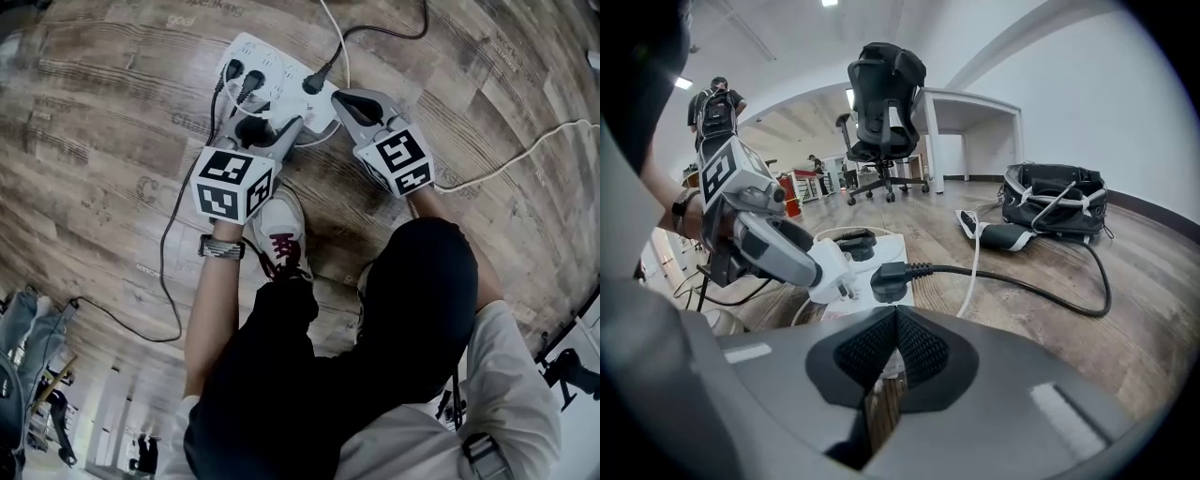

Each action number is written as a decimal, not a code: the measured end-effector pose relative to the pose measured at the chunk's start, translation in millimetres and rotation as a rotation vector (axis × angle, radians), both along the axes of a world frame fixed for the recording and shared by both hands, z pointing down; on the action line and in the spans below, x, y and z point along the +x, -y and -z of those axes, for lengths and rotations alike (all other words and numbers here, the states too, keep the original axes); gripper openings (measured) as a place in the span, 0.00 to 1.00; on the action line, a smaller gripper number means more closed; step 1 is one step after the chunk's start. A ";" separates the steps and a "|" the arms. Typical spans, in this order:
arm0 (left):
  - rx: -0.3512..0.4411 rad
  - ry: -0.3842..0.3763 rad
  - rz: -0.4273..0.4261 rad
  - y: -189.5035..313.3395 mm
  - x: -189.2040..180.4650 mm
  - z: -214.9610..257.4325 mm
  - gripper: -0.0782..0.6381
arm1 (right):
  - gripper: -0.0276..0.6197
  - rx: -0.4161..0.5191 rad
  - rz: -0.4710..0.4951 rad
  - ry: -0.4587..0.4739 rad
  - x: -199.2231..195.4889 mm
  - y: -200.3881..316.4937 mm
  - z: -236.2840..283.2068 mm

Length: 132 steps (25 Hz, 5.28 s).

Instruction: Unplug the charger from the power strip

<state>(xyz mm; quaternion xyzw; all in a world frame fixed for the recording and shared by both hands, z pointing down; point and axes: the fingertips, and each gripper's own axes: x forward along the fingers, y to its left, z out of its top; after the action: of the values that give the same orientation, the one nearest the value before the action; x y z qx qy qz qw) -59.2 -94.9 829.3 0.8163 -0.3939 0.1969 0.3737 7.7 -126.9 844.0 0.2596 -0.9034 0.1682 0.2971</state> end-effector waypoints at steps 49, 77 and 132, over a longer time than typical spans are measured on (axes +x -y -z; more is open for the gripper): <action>0.005 0.235 0.251 2.7 -50.1 47.5 0.12 | 0.05 0.108 -0.059 0.064 10.3 30.3 83.7; 0.547 0.315 0.223 123.0 -50.2 328.0 0.12 | 0.05 0.519 -0.174 0.208 9.5 123.8 402.6; 0.852 0.299 0.275 -44.8 73.0 1082.5 0.12 | 0.05 0.649 -0.207 0.344 123.3 -57.8 1127.3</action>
<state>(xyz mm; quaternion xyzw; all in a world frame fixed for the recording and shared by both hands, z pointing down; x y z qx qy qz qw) 13.8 -50.1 -253.2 0.7999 -0.5936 0.0816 -0.0327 131.0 -69.2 -283.3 0.3982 -0.9152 -0.0563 0.0251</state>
